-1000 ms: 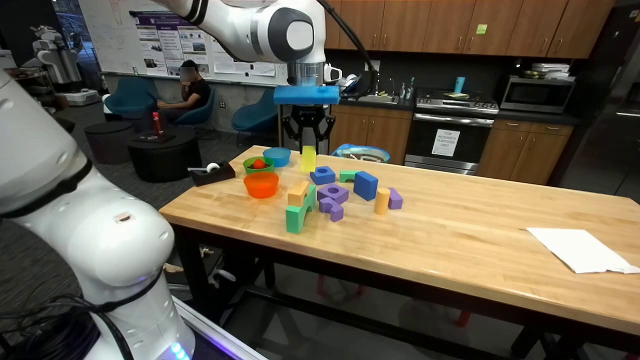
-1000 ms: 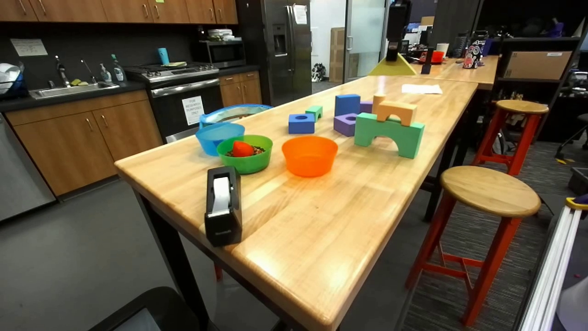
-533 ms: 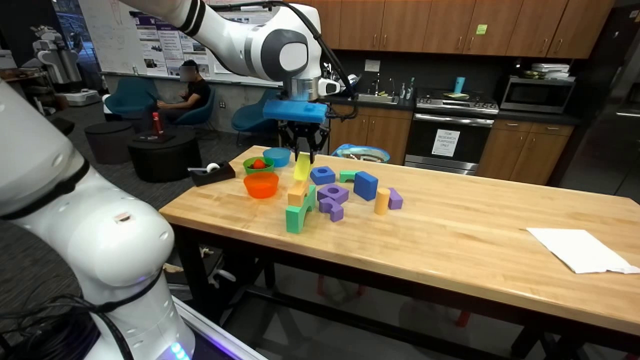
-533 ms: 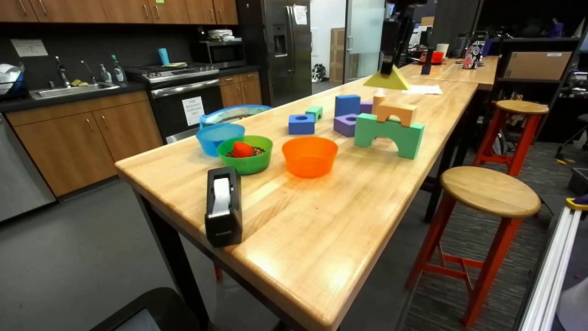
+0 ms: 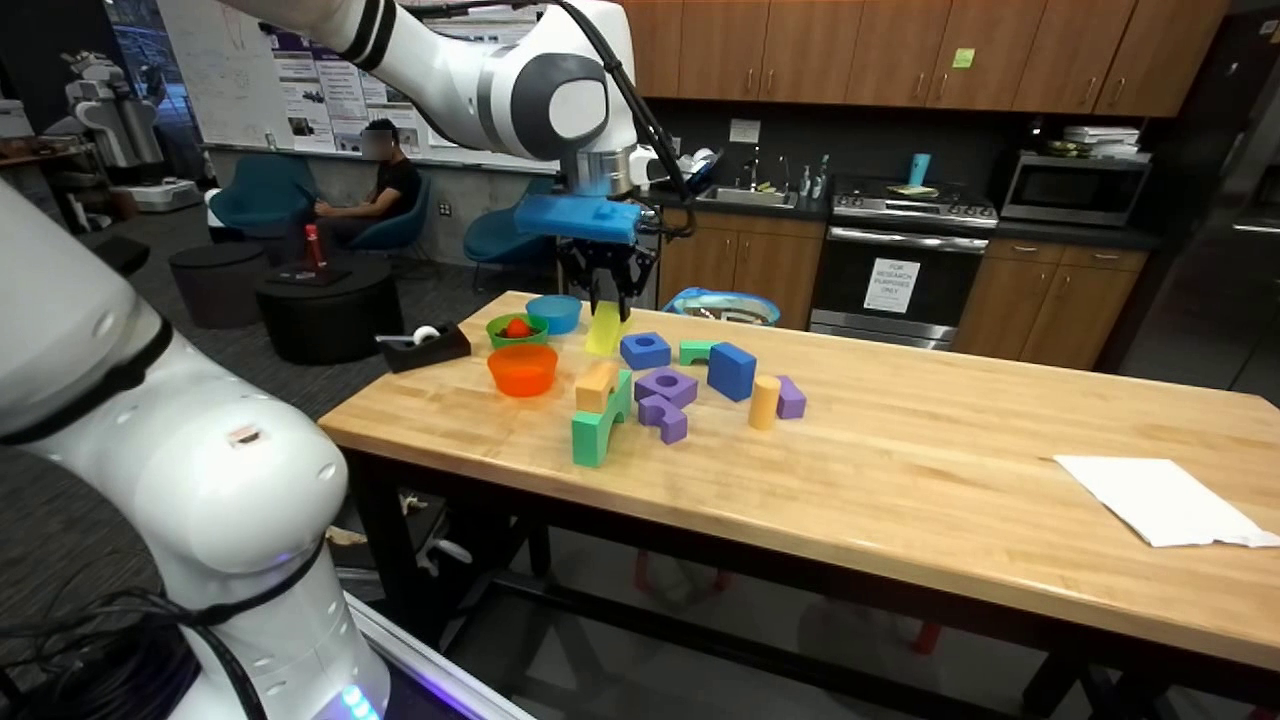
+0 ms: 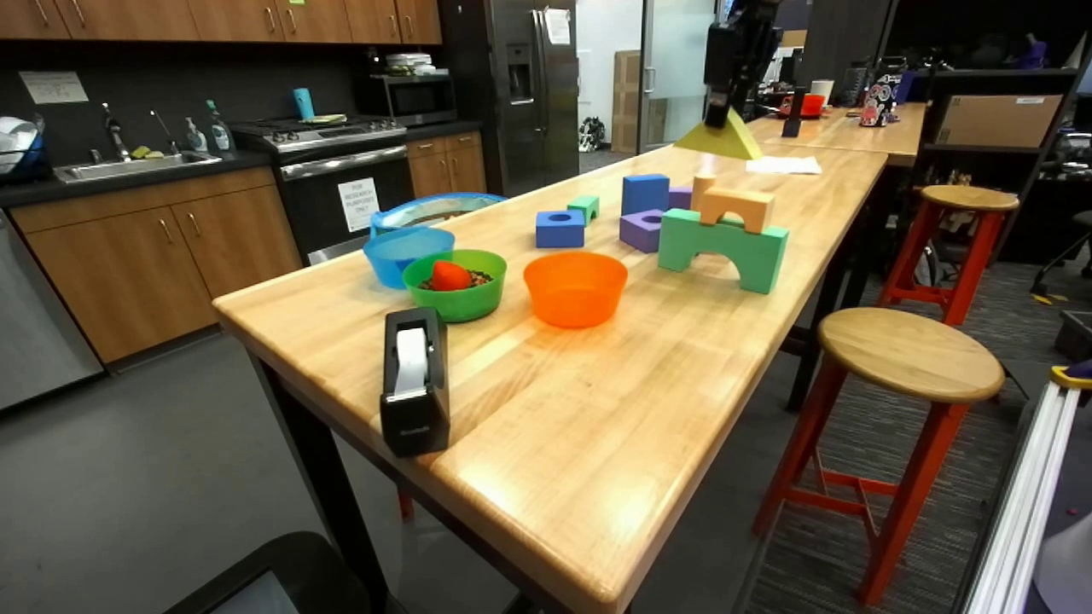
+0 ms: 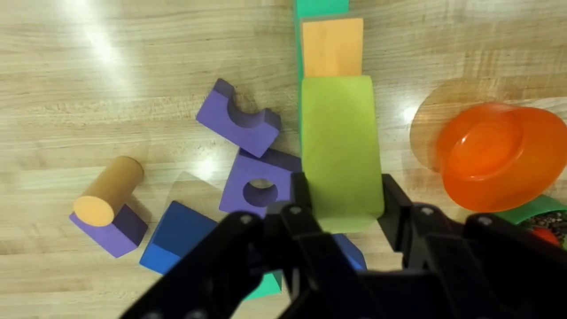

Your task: Stack the orange arch and yellow triangle on top of the bigger green arch

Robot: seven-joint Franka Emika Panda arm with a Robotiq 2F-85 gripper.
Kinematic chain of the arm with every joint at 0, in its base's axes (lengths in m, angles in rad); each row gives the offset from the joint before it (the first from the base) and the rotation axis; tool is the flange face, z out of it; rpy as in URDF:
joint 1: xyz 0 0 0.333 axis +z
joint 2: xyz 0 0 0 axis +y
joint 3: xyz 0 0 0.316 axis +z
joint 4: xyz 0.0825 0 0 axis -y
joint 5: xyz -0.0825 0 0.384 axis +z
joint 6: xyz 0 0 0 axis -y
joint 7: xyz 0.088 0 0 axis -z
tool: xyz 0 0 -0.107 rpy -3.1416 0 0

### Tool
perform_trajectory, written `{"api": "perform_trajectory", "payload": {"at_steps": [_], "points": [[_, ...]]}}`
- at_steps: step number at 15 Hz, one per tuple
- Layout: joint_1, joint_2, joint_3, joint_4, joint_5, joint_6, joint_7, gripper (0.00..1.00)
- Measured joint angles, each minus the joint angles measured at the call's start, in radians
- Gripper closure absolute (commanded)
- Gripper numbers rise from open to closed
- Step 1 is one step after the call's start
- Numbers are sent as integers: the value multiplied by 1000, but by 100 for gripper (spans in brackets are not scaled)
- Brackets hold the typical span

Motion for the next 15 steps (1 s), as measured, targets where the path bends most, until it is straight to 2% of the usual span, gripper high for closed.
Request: {"api": "perform_trajectory", "payload": {"at_steps": [15], "points": [[-24, -58, -7, -99, 0, 0, 14, 85]]}}
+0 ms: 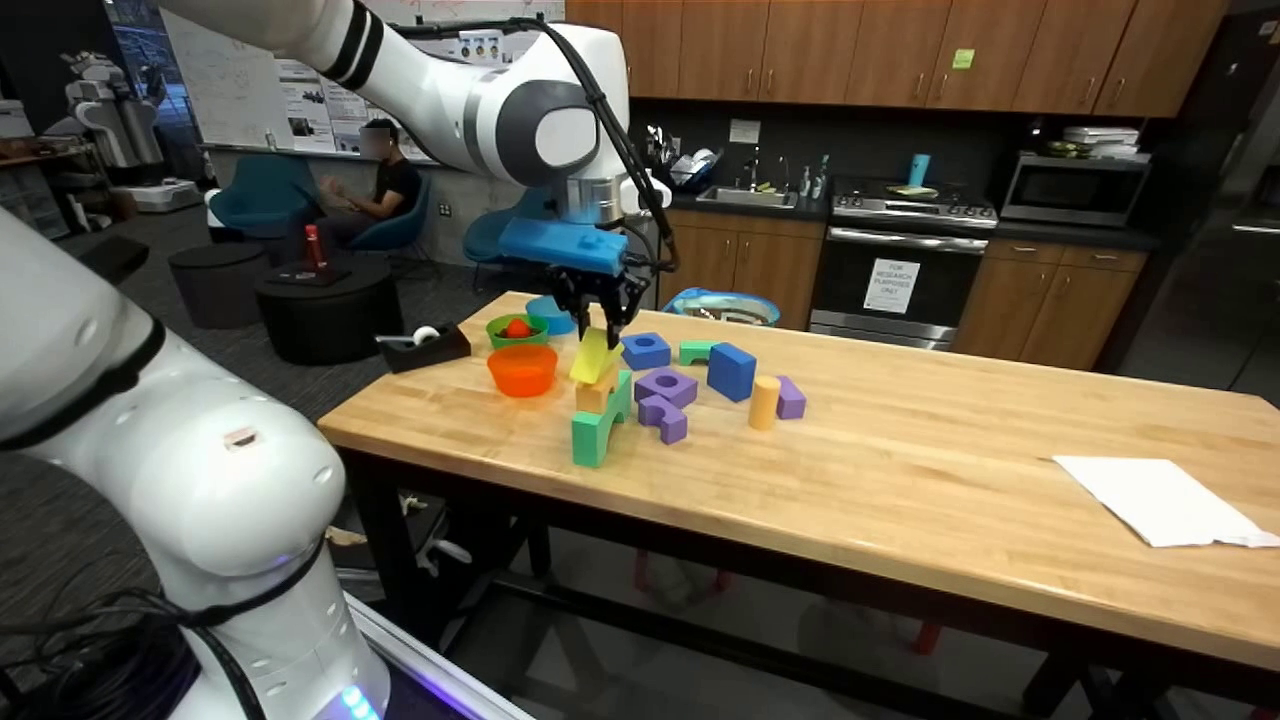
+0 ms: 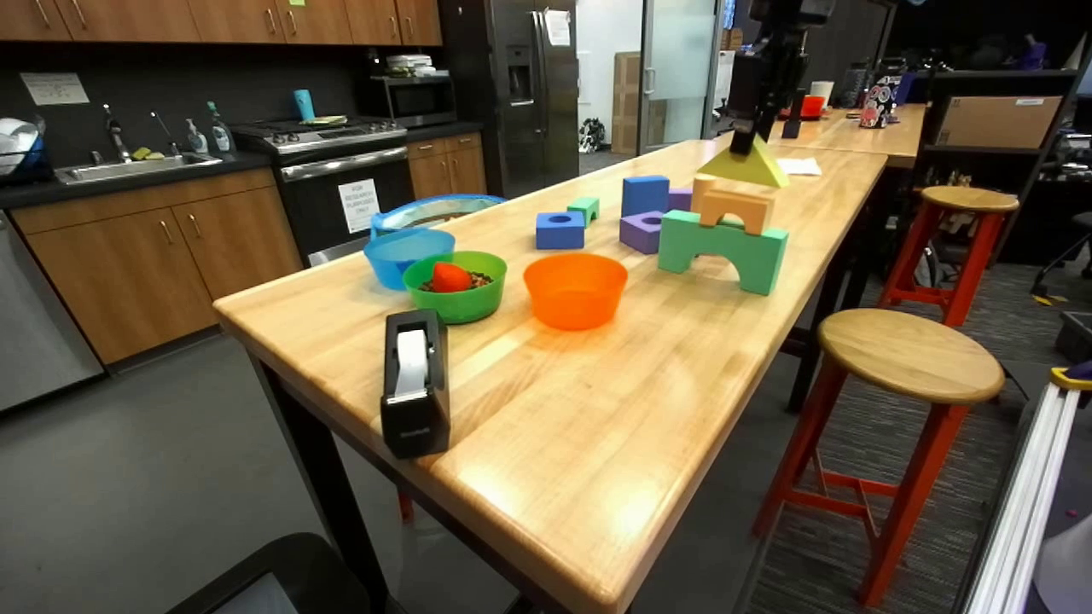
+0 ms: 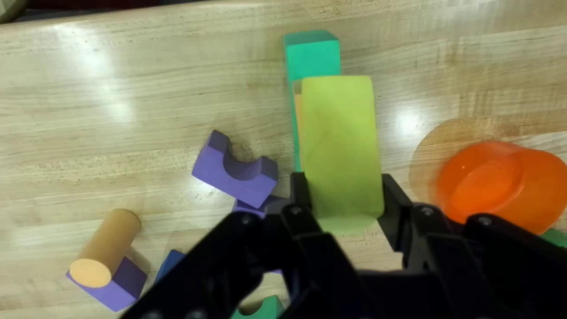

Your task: Stack the orange arch and yellow triangle on top of the bigger green arch

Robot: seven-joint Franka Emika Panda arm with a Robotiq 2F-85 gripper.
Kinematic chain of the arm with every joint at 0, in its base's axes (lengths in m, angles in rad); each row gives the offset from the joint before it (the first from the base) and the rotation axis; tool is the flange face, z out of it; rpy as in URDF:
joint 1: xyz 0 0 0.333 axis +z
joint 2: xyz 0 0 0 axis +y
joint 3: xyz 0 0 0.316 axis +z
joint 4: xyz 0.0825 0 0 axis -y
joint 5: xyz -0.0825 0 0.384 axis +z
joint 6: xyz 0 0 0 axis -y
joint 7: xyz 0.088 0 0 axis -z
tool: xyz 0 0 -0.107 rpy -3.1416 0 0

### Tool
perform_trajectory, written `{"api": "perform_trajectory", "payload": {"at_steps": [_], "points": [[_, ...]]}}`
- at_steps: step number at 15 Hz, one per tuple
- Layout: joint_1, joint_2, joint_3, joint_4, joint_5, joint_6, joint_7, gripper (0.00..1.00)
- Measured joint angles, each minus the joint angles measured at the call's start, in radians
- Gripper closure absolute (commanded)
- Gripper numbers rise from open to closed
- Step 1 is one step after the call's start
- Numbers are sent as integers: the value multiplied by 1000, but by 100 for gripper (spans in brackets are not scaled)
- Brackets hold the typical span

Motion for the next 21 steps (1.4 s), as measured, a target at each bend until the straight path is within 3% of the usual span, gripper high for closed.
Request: {"api": "perform_trajectory", "payload": {"at_steps": [12, 14, 17, 21], "points": [[2, -1, 12, -17, 0, 2, 0, 85], [2, -1, 12, -18, 0, 3, 0, 34], [2, -1, 13, -19, -1, 3, 0, 27], [3, -1, 13, -21, -1, 7, 0, 2]]}}
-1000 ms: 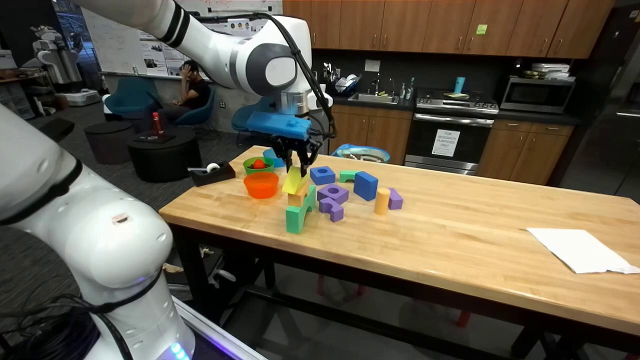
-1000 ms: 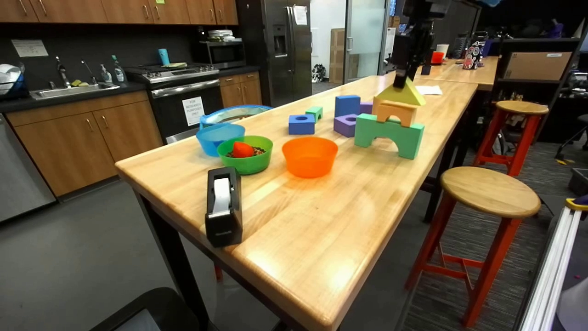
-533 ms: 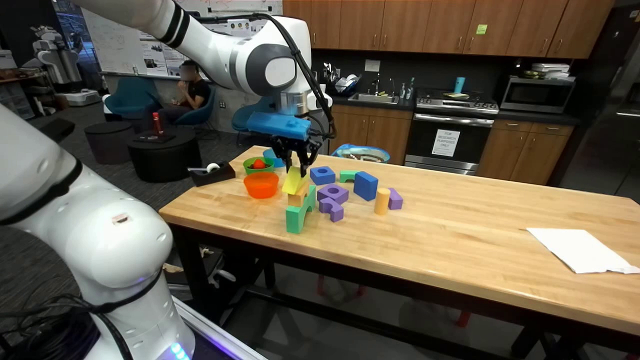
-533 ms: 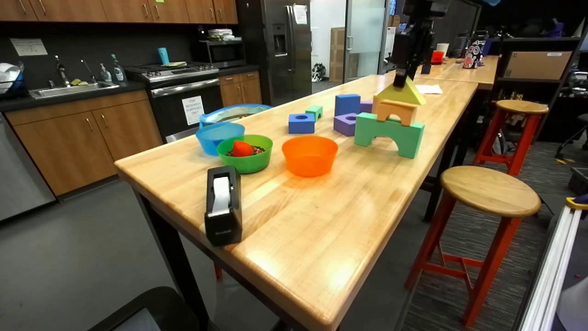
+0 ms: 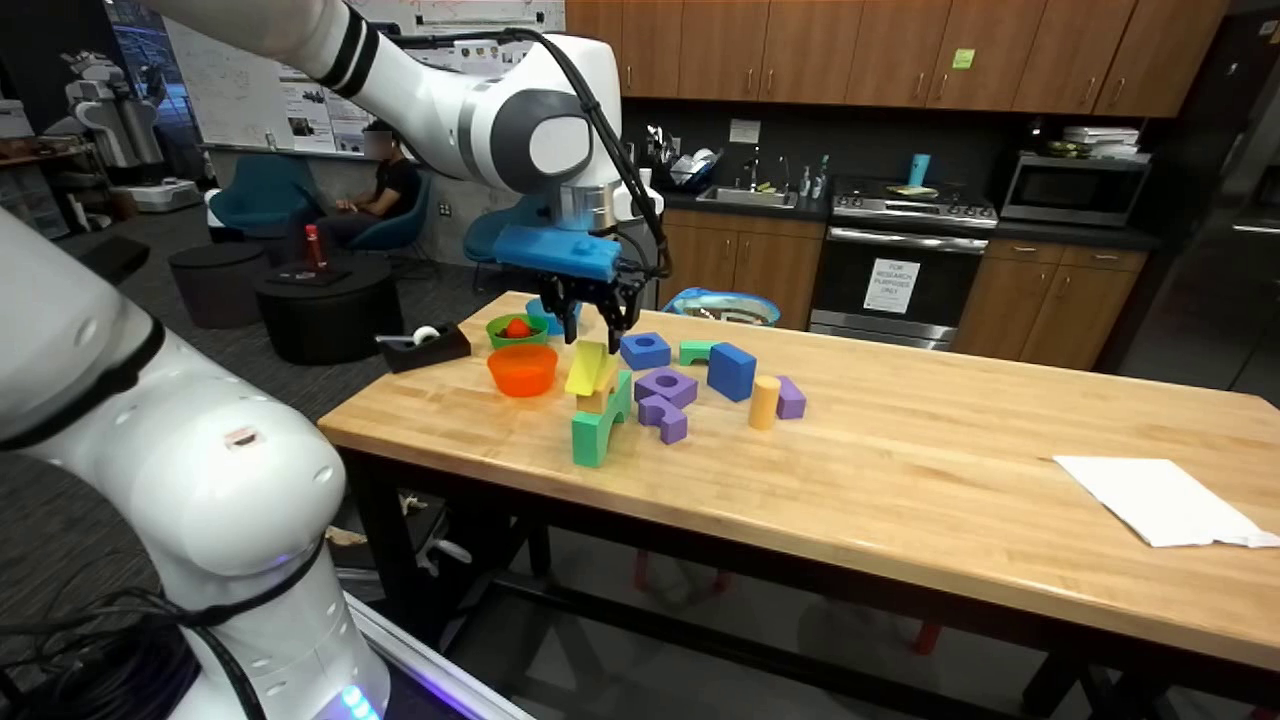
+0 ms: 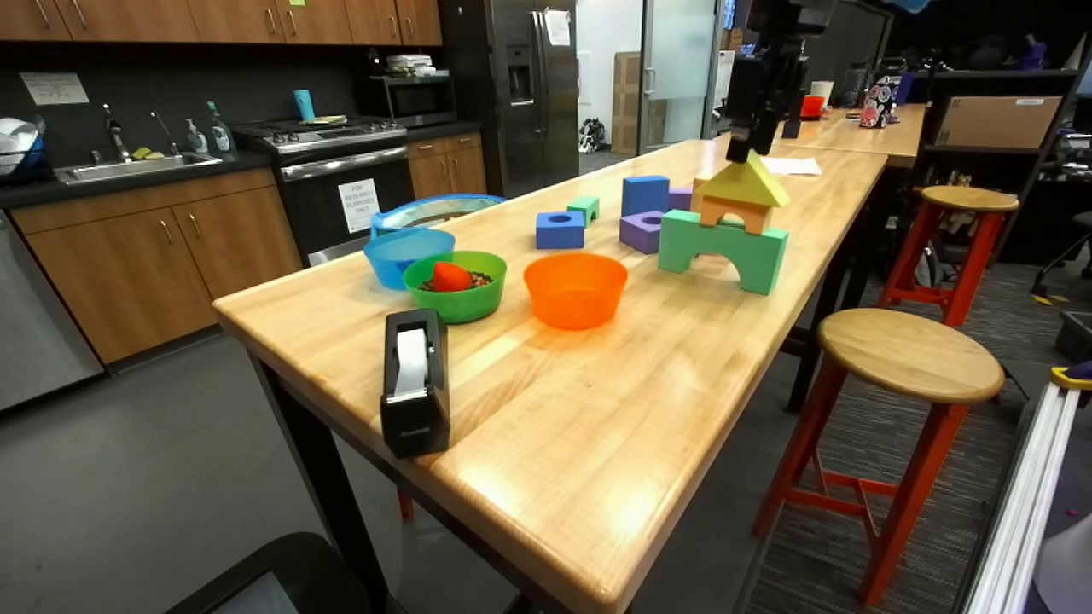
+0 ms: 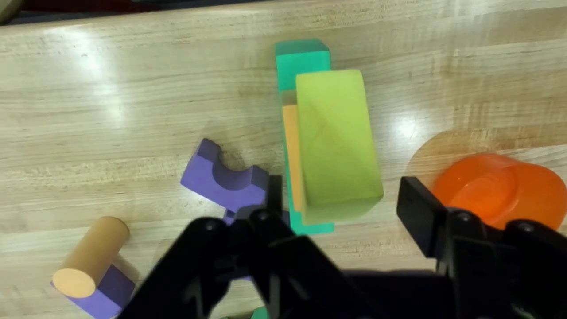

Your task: Stack the orange arch and yellow triangle on top of the bigger green arch

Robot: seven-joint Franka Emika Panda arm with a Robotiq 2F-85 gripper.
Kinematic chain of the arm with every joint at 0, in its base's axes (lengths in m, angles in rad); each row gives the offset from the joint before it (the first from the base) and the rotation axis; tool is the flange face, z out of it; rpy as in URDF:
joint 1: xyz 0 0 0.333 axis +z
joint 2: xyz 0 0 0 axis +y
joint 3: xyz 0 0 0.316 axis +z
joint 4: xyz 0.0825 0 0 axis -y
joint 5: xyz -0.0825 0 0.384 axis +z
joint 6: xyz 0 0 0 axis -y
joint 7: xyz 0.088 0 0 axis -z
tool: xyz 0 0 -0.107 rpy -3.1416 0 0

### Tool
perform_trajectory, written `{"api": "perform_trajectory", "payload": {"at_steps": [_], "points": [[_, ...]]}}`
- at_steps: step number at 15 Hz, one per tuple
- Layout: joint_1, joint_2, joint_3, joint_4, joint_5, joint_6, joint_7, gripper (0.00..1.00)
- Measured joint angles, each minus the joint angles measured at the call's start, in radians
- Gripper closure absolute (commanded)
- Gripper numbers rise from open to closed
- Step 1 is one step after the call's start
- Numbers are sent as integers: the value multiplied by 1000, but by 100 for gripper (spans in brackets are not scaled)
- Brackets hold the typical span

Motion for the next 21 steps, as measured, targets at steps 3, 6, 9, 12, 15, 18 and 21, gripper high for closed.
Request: {"api": "perform_trajectory", "payload": {"at_steps": [3, 6, 9, 12, 15, 18, 21], "points": [[0, 0, 0, 0, 0, 2, 0, 0], [1, -5, 1, 1, 0, 3, -1, 0], [2, -39, 2, 8, -7, -1, -15, 0], [8, -107, 1, 18, -22, -24, -64, 0], [37, -186, -20, 22, -39, -80, -201, 0], [72, -253, -64, 16, -65, -120, -354, 0], [89, -314, -113, -13, -92, -124, -519, 0]]}}
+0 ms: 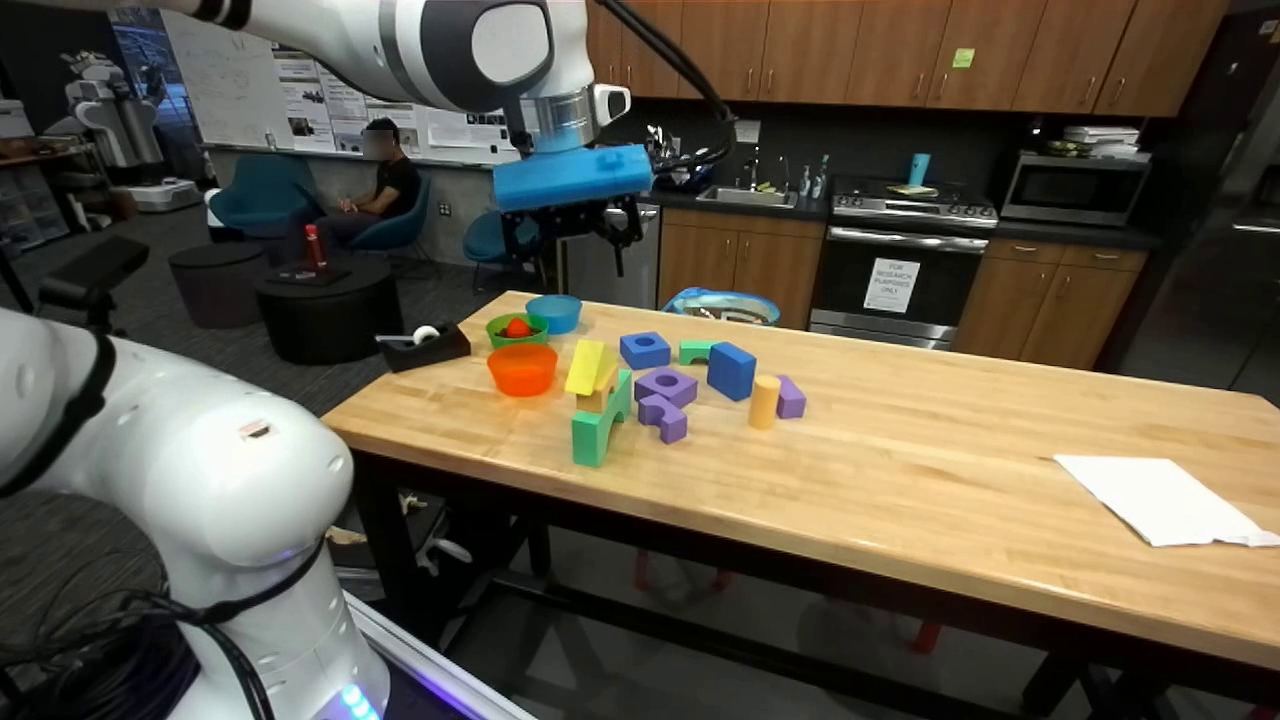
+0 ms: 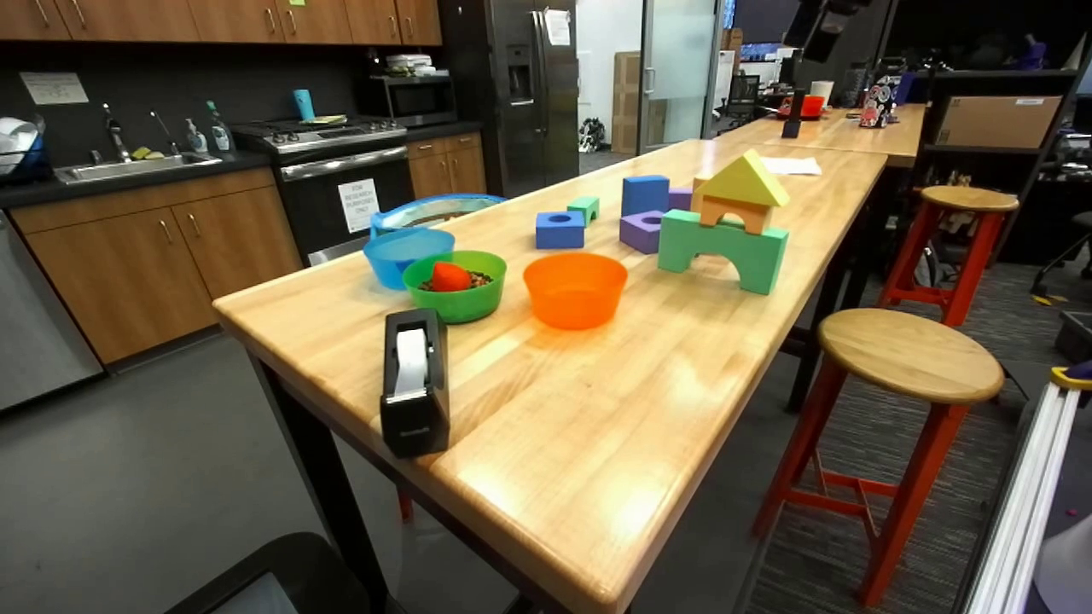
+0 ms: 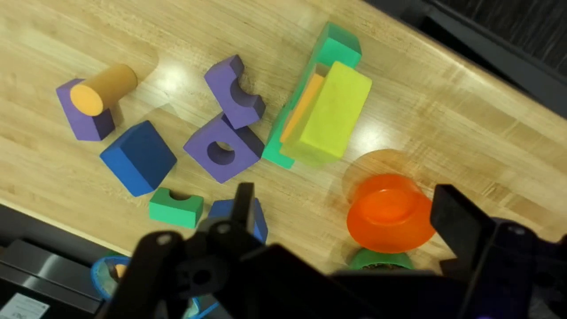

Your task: Stack the orange arch and yellow triangle on top of the bigger green arch

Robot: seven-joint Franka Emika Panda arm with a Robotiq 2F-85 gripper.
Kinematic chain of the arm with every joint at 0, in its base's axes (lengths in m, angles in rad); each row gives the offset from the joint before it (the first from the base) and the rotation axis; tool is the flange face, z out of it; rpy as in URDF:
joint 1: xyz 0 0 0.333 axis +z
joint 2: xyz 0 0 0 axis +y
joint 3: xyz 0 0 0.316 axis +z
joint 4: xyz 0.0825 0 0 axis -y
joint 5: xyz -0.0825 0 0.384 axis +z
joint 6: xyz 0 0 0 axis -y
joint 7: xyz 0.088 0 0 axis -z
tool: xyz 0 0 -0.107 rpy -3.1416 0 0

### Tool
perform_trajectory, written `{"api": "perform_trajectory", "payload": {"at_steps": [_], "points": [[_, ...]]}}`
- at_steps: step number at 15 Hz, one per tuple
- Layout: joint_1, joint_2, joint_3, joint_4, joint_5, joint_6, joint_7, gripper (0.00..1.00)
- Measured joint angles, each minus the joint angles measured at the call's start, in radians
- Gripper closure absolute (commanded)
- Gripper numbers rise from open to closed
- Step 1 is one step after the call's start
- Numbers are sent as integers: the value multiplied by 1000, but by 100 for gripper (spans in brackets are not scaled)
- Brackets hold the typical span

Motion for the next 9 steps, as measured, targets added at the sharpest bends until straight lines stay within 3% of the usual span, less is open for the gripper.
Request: {"api": "perform_trajectory", "payload": {"at_steps": [5, 9], "points": [[1, -116, -71, -86, -24, 32, -243, 0], [-4, -154, -82, -121, -22, 48, -277, 0]]}}
